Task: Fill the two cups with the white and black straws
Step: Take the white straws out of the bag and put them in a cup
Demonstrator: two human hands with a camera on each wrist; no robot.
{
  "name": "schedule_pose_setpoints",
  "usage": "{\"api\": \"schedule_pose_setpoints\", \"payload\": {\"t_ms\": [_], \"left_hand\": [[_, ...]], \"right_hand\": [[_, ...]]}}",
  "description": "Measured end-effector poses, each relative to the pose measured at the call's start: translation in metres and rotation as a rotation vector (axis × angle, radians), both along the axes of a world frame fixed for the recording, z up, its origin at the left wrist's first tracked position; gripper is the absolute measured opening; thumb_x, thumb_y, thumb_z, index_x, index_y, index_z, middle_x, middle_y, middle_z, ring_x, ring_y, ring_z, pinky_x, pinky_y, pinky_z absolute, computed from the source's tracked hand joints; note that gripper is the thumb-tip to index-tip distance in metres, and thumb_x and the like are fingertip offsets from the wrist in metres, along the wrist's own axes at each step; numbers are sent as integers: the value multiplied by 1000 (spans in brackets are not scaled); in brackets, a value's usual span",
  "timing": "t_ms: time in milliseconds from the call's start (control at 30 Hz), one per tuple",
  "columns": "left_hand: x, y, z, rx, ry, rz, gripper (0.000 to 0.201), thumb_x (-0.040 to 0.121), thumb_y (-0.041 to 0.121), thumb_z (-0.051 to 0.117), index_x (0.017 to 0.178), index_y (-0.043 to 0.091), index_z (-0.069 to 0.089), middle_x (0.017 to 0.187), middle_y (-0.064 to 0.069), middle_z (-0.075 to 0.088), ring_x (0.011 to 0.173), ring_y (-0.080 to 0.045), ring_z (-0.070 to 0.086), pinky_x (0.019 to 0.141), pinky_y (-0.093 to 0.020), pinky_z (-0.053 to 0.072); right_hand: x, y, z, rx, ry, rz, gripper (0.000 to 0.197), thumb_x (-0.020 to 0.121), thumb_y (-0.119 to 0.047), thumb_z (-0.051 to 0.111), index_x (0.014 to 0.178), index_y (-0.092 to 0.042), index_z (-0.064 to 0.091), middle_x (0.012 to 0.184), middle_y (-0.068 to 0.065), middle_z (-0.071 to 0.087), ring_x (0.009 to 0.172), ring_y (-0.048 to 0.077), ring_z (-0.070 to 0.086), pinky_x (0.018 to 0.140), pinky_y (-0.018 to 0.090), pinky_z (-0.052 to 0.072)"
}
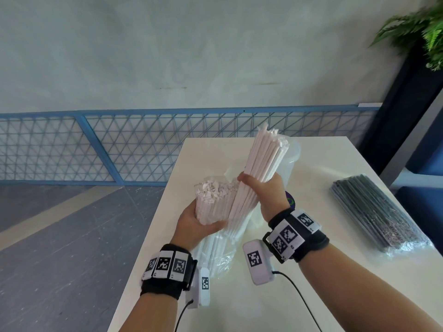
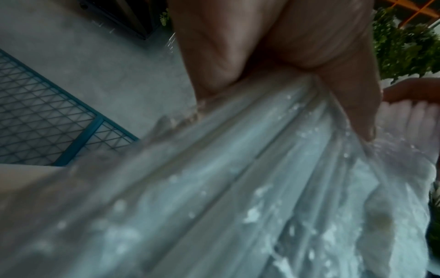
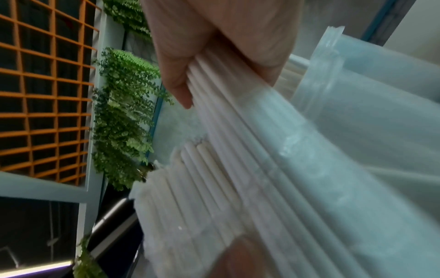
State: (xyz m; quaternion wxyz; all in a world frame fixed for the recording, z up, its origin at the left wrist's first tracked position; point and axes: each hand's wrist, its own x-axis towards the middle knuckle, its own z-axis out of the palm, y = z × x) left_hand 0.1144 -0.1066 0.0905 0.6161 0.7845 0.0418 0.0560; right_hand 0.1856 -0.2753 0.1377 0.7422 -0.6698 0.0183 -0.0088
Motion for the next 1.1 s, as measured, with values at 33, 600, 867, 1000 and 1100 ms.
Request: {"api": "schedule_pose_setpoints", "payload": {"t_ms": [33,600,867,1000,1100], "left_hand": [[0,0,-1,-12,2,-1,53,62,13,85,102,31,55,100,10,67,95,-3,64,68,-9,52],[6,8,-14,-101,29,68,48,66,6,81,108,18,60,101,3,69,95,-6,65,66,-8,51],[6,8,-18,-115,27,69,46,66,5,81,102,24,61,101,3,70,90,-2,68,69,-13,53],[5,8,-18,-118,25,69,45,66,5,81,102,25,62,102,2,71,93,-5,68,73,-15,54],[2,7,-16,-121,31,69,43,68,4,80,102,23,62,100,2,71,89,-1,68,69,-11,53]], "right_hand": [[2,0,5,24,-12,-23,50,69,-13,77,111,5,56,93,15,66,80,22,66,61,26,56],[36,-34,61,214,-29,-228,10,78,-11,68,83,-6,61,79,11,66,69,21,64,65,33,57],[49,-48,86,175,-221,-394,15,74,-10,68,84,-1,60,71,7,63,65,19,61,59,30,53],[44,-35,72,-38,-222,-375,30,76,-19,71,98,-4,57,84,3,59,79,19,60,65,29,53],[35,-22,49,-173,-194,-279,34,77,-21,72,105,-10,55,91,1,59,85,20,59,72,32,51]]}}
